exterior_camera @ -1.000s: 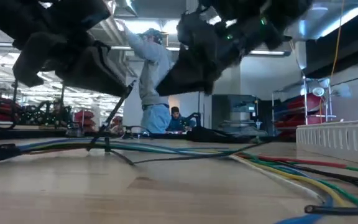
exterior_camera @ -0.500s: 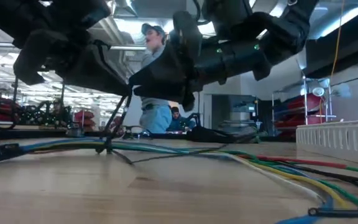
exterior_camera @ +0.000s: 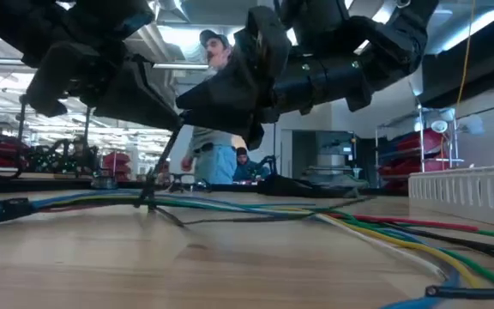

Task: Ziptie cables
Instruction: Wrap the zip tie on the cables

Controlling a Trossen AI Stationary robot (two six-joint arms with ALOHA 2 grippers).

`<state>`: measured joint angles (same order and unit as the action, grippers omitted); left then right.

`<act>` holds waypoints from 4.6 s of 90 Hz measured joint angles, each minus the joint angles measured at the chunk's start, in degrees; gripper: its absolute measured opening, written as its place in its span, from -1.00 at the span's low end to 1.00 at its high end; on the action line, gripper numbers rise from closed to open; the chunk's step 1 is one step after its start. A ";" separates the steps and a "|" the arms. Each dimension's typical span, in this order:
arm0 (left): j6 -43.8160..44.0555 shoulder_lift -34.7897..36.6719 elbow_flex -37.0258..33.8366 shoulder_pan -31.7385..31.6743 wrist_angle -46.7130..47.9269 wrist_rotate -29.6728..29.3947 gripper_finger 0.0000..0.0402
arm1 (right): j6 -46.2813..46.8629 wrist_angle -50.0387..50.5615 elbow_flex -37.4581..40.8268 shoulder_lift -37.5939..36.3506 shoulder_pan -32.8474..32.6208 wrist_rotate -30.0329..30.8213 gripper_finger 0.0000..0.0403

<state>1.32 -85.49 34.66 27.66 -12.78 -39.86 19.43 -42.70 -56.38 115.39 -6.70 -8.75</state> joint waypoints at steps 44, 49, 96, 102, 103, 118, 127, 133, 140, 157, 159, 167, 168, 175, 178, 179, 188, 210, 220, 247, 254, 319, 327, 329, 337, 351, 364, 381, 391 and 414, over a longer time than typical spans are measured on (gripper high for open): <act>1.17 0.00 0.02 -0.02 0.26 0.00 -1.00 | -8.89 -2.02 -0.42 0.00 -0.44 6.59 -1.00; 1.59 0.00 0.02 0.00 0.31 0.02 -1.00 | -11.86 -0.46 -1.10 0.00 -1.23 10.08 -1.00; 7.22 -6.38 -0.29 0.47 -9.10 2.40 -1.00 | -38.00 14.78 -4.81 -3.26 -2.90 46.84 -1.00; 7.53 -6.38 -0.29 0.99 -8.70 2.40 -1.00 | -40.85 16.89 -4.81 -5.53 -0.99 47.21 -1.00; 7.52 -6.38 -0.29 1.07 -8.62 2.44 -1.00 | -41.31 17.21 -4.81 -5.95 -0.66 47.21 -1.00; 8.19 -6.40 -0.29 2.19 -8.45 3.23 -1.00 | -45.57 21.00 -4.83 -11.72 4.17 47.00 -1.00; 8.50 -6.40 -0.29 2.37 -8.34 2.99 -1.00 | -42.48 24.07 -4.85 -14.48 6.06 42.82 -1.00; 7.41 -6.28 -0.29 2.11 -8.40 2.82 -1.00 | -38.17 27.23 -4.87 -15.96 6.46 41.71 -1.00; 7.16 -5.92 -0.29 1.85 -8.39 2.78 -1.00 | -29.77 33.95 -4.87 -17.79 6.26 41.94 -1.00; 6.14 -5.64 -0.29 1.77 -8.94 2.08 -1.00 | -4.88 44.66 -3.19 -19.35 5.73 22.66 -0.85; 6.14 -5.64 -0.29 1.74 -8.98 2.04 -1.00 | -3.88 43.64 -2.32 -19.17 5.44 20.80 -0.82; 6.13 -5.64 -0.29 1.68 -8.92 1.98 -1.00 | -0.11 35.04 1.39 -17.68 4.09 15.99 -0.65; 6.12 -5.64 -0.29 1.66 -8.88 1.97 -1.00 | 0.15 34.24 1.92 -17.57 3.90 15.61 -0.63; 6.12 -5.64 -0.29 1.64 -8.80 1.95 -1.00 | 1.86 27.56 4.54 -16.04 2.59 13.03 -0.50; 6.12 -5.64 -0.29 1.75 -8.72 1.95 -1.00 | 2.47 25.54 5.33 -15.50 1.96 12.18 -0.46; 6.12 -5.64 -0.29 1.75 -8.70 1.95 -1.00 | 2.61 25.22 5.57 -15.32 1.74 12.07 -0.45; 5.77 -5.62 -0.29 1.75 -8.67 1.95 -1.00 | 2.79 20.70 6.83 -13.07 -0.25 10.70 -0.37; 4.53 -5.62 -0.29 1.73 -8.52 1.92 -1.00 | -2.40 15.23 7.37 -6.10 -4.05 10.64 -0.35; 4.49 -5.62 -0.31 1.73 -7.30 1.90 -1.00 | -5.38 11.40 5.95 -4.31 -5.06 10.84 -0.35; 2.68 -4.29 0.18 5.28 -5.00 1.90 -1.00 | -9.64 11.03 -2.72 1.95 -7.30 11.66 -0.35; 3.47 -3.29 0.22 6.16 -2.80 1.70 -1.00 | -9.85 11.87 -5.08 3.53 -7.22 12.82 -0.35; 9.58 -1.88 0.09 8.83 5.28 0.87 -1.00 | -16.73 22.21 -21.77 15.80 -7.10 13.10 -0.35; 10.75 -1.88 0.06 8.87 5.95 0.90 -1.00 | -16.72 26.62 -22.40 15.46 -7.10 14.96 -0.35; 11.11 -1.88 0.06 8.91 6.22 0.89 -1.00 | -16.73 28.27 -22.60 15.26 -7.10 15.25 -0.35; 12.09 -1.92 0.09 9.23 7.44 0.39 -1.00 | -16.71 34.18 -24.18 14.67 -7.15 15.77 -0.35; 14.58 -1.90 0.15 9.80 10.58 0.46 -1.00 | -16.73 46.73 -27.86 13.73 -7.15 15.82 -0.35; 16.59 -1.90 0.15 9.86 12.31 0.46 -1.00 | -16.75 57.40 -31.31 13.20 -7.15 16.28 -0.35; 17.82 -1.90 0.15 9.79 10.18 0.54 -1.00 | -16.86 64.51 -34.45 13.22 -7.15 16.28 -0.35; 19.01 -1.90 0.15 9.73 8.51 0.65 -1.00 | -16.88 65.87 -35.29 13.26 -7.15 16.26 -0.35; 31.00 -1.90 0.15 8.06 8.17 4.11 -0.86 | -18.41 65.70 -35.45 13.33 -7.15 16.26 -0.35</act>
<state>32.32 -87.39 34.81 35.72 -4.60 -35.74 1.02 23.00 -91.83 128.73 -13.85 7.51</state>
